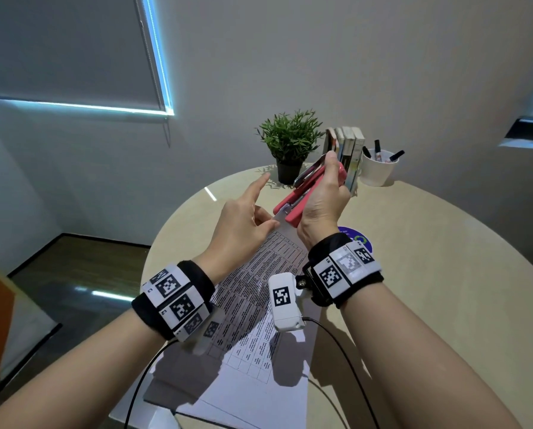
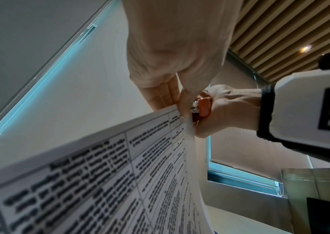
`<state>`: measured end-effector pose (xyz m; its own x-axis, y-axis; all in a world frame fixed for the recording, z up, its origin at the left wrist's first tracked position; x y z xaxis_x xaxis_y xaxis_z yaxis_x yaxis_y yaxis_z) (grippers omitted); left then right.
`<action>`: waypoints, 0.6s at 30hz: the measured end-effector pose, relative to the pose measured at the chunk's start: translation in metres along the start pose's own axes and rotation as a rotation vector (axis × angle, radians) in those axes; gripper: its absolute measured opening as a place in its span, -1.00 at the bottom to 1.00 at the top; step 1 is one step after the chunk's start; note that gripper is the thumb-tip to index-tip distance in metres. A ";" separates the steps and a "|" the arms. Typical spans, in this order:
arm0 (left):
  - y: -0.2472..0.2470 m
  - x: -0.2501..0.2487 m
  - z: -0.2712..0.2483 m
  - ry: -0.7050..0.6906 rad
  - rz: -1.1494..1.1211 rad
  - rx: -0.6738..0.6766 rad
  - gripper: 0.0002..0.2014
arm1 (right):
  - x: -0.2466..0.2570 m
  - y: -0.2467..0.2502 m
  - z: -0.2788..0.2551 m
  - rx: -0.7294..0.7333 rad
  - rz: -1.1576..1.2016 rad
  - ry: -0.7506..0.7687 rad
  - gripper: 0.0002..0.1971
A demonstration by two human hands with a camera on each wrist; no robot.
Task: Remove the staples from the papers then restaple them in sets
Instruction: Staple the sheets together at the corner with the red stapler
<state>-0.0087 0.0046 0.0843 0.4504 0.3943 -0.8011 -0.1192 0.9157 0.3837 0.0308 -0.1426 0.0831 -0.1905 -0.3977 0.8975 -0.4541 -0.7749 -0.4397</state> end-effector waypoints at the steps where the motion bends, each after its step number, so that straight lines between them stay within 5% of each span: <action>1: 0.000 -0.001 0.000 -0.002 0.000 0.000 -0.15 | 0.000 -0.001 0.001 0.001 -0.005 -0.002 -0.69; 12: -0.004 0.008 0.002 0.018 -0.019 0.039 -0.13 | -0.007 0.006 0.004 -0.093 -0.034 -0.049 -0.67; 16: -0.011 0.030 -0.005 0.217 0.137 0.263 -0.13 | -0.006 0.010 0.006 -0.117 -0.021 -0.075 -0.69; 18: -0.011 0.047 -0.018 0.354 0.285 0.467 -0.34 | -0.002 0.010 0.008 -0.114 0.013 -0.072 -0.70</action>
<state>-0.0020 0.0145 0.0341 0.1294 0.6913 -0.7108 0.2420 0.6732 0.6988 0.0334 -0.1533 0.0763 -0.1358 -0.4447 0.8853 -0.5490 -0.7101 -0.4409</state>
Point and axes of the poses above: each hand's wrist, its own z-axis towards the middle knuckle, its own y-axis out of the back of the hand, x = y × z, the point moved 7 cm from there along z, towards the middle knuckle, and after that the axes turned 9 degrees about -z, right-handed, at the moved point
